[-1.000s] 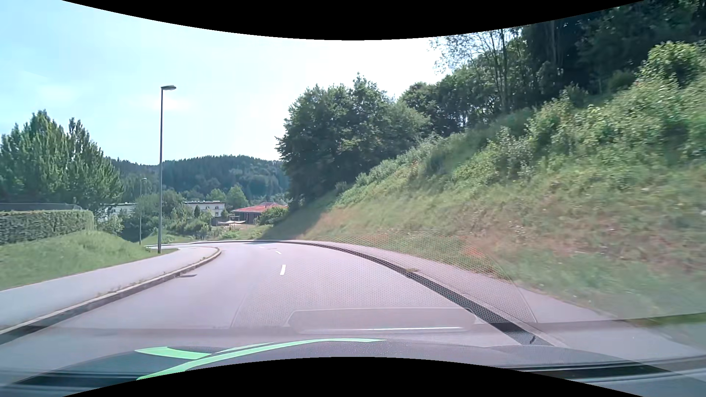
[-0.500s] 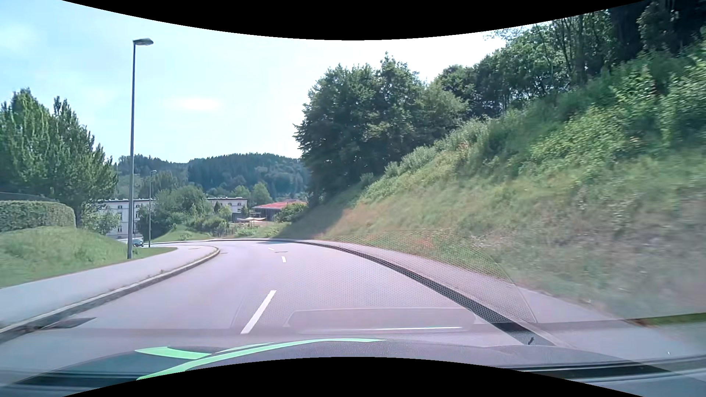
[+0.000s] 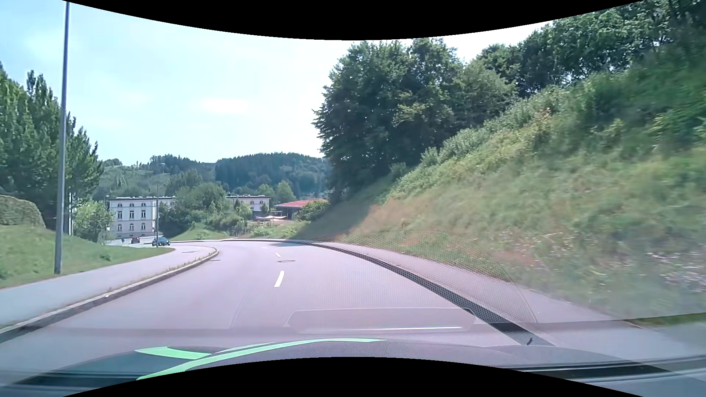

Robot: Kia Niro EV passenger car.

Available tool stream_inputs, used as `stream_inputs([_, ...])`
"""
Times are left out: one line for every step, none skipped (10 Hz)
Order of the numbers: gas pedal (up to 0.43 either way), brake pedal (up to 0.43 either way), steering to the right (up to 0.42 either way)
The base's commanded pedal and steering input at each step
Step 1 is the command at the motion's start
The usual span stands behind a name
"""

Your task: Follow the waypoints while adhering to traffic rules and regulations

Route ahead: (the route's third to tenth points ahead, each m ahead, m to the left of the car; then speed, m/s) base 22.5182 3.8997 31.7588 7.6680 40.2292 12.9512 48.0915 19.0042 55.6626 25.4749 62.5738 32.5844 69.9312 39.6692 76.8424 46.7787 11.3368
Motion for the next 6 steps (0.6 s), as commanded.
stream_inputs([0.000, 0.000, -0.068])
stream_inputs([0.000, 0.000, -0.068])
stream_inputs([0.000, 0.000, -0.068])
stream_inputs([0.000, 0.000, -0.068])
stream_inputs([0.000, 0.000, -0.068])
stream_inputs([0.000, 0.000, -0.068])
